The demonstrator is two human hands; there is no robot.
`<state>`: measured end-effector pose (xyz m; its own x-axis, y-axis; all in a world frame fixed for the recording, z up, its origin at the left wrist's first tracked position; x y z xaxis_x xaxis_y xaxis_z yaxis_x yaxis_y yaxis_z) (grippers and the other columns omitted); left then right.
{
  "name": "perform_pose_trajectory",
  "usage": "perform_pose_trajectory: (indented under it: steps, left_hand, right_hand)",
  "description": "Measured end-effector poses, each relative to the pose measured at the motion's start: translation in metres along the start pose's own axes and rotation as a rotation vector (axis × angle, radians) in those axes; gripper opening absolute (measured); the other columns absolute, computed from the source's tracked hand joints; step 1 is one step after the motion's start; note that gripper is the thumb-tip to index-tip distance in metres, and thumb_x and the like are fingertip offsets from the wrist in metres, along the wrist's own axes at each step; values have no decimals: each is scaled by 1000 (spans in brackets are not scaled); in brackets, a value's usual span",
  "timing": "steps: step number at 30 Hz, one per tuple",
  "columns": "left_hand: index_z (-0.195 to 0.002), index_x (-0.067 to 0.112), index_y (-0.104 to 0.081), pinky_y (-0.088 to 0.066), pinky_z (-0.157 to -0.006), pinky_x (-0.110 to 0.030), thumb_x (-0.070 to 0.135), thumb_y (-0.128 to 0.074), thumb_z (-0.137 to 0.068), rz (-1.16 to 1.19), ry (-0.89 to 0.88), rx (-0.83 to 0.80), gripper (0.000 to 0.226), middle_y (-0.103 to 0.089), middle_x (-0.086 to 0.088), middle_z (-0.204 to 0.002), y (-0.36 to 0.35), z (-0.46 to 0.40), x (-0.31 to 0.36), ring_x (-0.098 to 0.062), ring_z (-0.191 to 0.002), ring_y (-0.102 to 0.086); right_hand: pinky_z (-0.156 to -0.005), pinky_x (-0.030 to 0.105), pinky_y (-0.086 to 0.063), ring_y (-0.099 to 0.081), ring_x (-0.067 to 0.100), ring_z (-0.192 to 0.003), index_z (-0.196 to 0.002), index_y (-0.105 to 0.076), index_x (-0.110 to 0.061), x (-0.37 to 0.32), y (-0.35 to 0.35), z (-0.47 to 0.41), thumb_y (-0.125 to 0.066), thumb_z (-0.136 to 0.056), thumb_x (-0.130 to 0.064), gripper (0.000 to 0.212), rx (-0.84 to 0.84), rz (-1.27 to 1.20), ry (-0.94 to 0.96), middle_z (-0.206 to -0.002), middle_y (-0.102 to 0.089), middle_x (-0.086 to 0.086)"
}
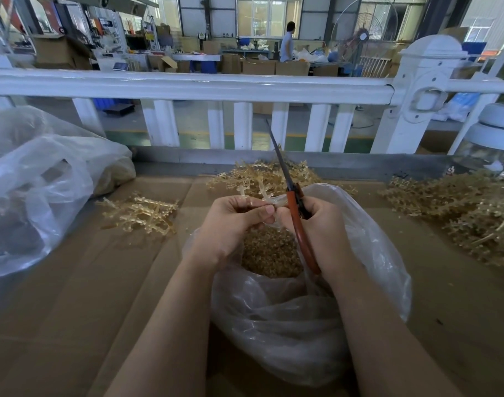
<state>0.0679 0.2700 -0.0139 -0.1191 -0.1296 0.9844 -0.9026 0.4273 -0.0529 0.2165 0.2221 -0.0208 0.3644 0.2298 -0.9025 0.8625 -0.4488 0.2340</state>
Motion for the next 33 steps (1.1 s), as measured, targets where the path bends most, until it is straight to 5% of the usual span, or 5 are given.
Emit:
perform_pose_trajectory:
  steps: [11,19,24,28,33]
  left_hand:
    - [-79,11,-70,-44,-53,-15,6,-76,-81,32,67,213,8,-69,-3,-66,14,0,-2,-6,-56,-57]
    - [-78,10,-67,-39,-52,-19,3,-71,-85,134,43,285,11,-65,-6,-68,14,4,4,-9,-57,-52]
    - [-67,19,-67,-40,-55,-22,4,-67,-89,164,24,275,26,-67,-2,-68,21,4,6,-8,-58,-54]
    - [-60,25,-68,-41,-55,-19,3,-64,-89,258,21,208,37,-65,2,-69,19,3,5,-7,-58,-53]
    - [-78,16,-59,-39,-59,-22,-1,-59,-89,320,49,217,20,-64,3,-67,21,3,2,-6,-58,-53]
  right_hand:
    - [-52,10,-45,-63,-3,-59,-71,-66,-24,4,1,-1,-75,-89,-30,21,-17,106,1,-62,-67,-17]
    - [-66,14,-45,-61,-10,-85,-89,-65,-39,-5,3,5,-58,-69,-83,49,-15,346,95,-83,-67,-31]
    - [-77,21,-50,-62,1,-92,-112,-65,-34,-2,-3,7,-55,-72,-83,65,-79,543,140,-100,-70,-21]
    - [-68,15,-43,-59,1,-85,-108,-62,-34,-5,-1,8,-52,-71,-85,64,-55,575,146,-89,-63,-24]
    - [-70,19,-44,-55,0,-85,-104,-60,-31,-8,-2,8,-54,-73,-82,61,-54,644,178,-94,-60,-23]
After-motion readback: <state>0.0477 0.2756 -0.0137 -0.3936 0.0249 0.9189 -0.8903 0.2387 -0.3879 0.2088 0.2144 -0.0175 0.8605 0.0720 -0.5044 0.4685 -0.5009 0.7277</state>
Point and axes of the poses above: each hand's wrist, its own z-axis away from the middle knuckle, its own y-axis out of the back of the hand, x = y × z, the point moved 6 cm from there along -z, towards the middle knuckle
